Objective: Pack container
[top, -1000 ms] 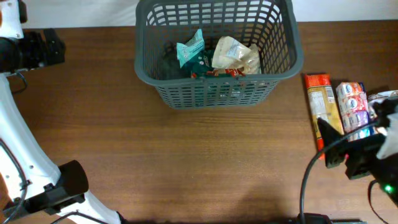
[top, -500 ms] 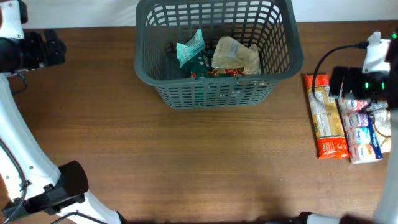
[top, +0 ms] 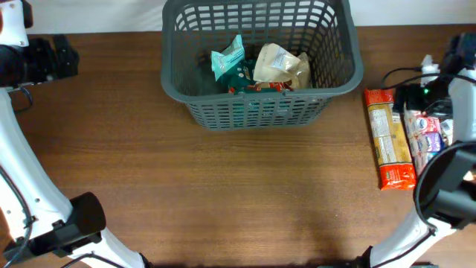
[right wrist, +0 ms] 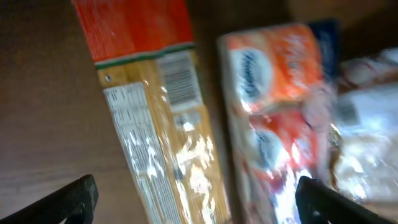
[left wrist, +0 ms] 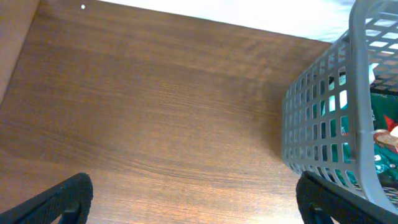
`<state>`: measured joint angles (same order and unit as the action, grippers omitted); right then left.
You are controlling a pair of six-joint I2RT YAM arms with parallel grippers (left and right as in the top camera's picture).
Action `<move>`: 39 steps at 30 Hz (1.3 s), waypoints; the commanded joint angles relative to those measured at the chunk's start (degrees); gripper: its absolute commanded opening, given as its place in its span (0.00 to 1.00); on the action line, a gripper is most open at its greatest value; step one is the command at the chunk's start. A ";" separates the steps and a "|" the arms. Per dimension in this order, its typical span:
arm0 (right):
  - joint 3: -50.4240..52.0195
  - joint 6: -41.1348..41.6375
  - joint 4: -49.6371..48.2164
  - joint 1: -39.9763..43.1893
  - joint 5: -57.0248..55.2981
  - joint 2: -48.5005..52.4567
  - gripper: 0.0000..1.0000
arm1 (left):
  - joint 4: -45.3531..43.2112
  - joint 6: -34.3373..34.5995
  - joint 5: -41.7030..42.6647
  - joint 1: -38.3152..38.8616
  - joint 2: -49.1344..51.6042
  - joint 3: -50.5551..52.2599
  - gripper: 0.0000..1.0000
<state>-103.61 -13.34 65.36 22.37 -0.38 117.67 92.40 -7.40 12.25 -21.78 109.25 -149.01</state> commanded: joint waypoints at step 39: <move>-13.92 9.62 6.82 -2.73 -2.86 9.35 0.04 | 0.04 0.50 0.85 -0.31 -1.60 0.17 0.99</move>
<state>-106.98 -7.44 68.10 18.26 -2.98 129.36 92.38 -7.40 12.25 -21.78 109.25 -149.01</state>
